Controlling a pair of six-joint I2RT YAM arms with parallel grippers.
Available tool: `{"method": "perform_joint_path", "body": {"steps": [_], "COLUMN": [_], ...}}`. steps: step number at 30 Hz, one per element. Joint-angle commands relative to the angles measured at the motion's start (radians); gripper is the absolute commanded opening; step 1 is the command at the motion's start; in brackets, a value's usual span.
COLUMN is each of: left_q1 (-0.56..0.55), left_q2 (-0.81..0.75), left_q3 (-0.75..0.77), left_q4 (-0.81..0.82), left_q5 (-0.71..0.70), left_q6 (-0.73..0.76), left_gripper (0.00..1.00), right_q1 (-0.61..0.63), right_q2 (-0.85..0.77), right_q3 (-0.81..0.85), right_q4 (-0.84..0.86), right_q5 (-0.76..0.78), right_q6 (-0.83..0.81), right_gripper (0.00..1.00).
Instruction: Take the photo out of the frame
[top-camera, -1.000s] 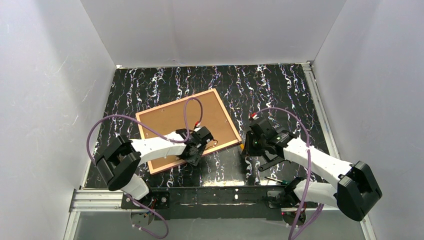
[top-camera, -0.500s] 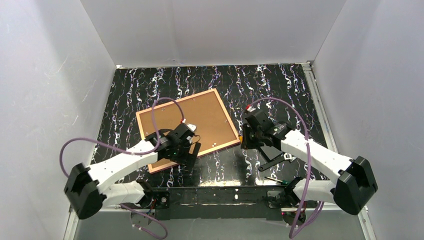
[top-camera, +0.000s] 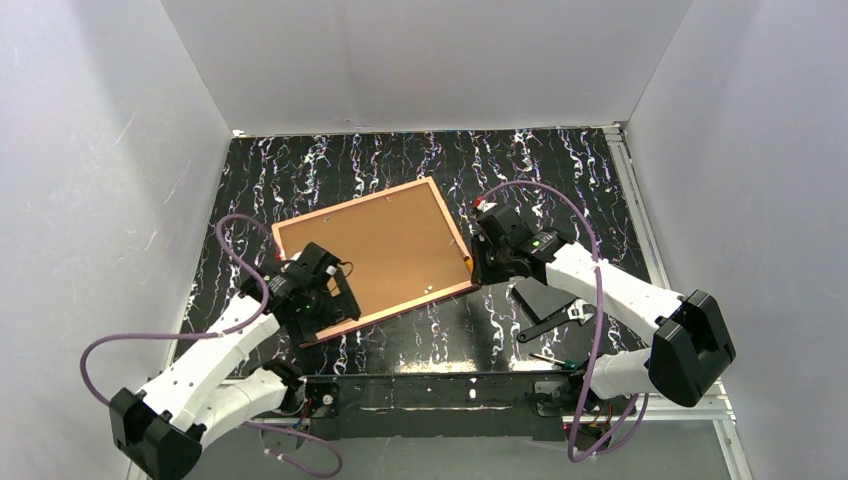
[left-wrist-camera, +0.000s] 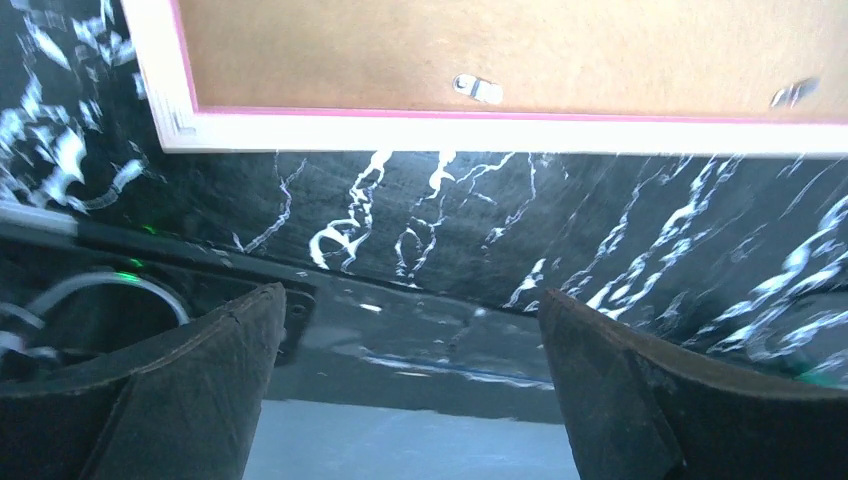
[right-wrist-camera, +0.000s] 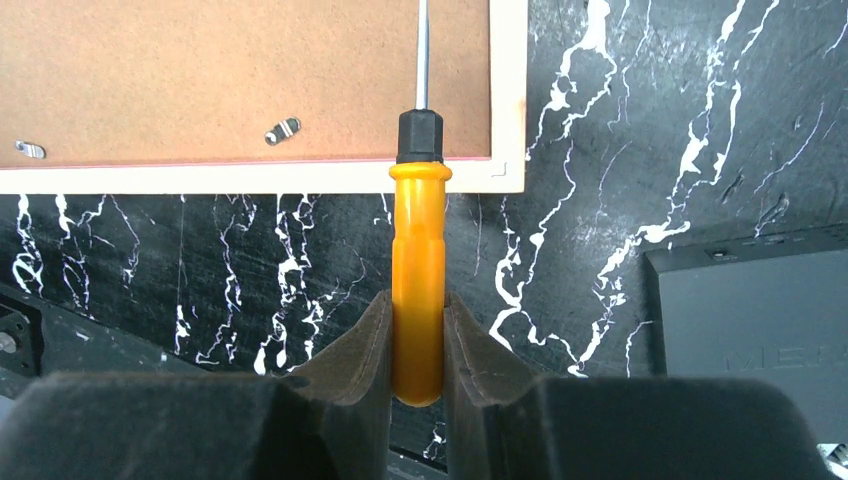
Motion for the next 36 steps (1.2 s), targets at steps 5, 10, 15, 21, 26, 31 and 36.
{"method": "perform_joint_path", "body": {"steps": [5,10,15,21,26,31,36], "left_q1": [0.279,0.291,0.291,0.291,0.291,0.291,0.292], "left_q2": [-0.126,-0.151,-0.186,-0.143,-0.104,-0.098,-0.09], "left_q3": [-0.274,-0.344,-0.438,-0.451,-0.445,-0.445,-0.436], "left_q4": [0.025,0.047,0.123,0.102,0.106,0.102,0.1], "left_q5": [0.207,0.096,0.039,-0.018,-0.059,-0.121,-0.148], "left_q6": [-0.563,-0.728,-0.822,-0.846,-0.813,-0.751,-0.696], "left_gripper": [0.98,0.98,0.98,0.89,0.48,0.31,0.1], "right_q1": [-0.004,-0.004,-0.004,-0.007,-0.032,-0.042,-0.041], "right_q2": [0.002,-0.003,0.003,0.049,0.093,0.157,0.203], "right_q3": [0.033,0.014,0.001,0.008,0.011,0.049,0.058], "right_q4": [0.041,0.052,0.066,0.094,0.155,0.152,0.118], "right_q5": [-0.023,-0.022,-0.013,0.027,0.035,0.016,-0.009], "right_q6": [-0.03,-0.033,-0.043,-0.096,-0.171,-0.177,-0.112], "right_gripper": [0.01,0.01,0.01,0.01,0.01,0.01,0.01]}}
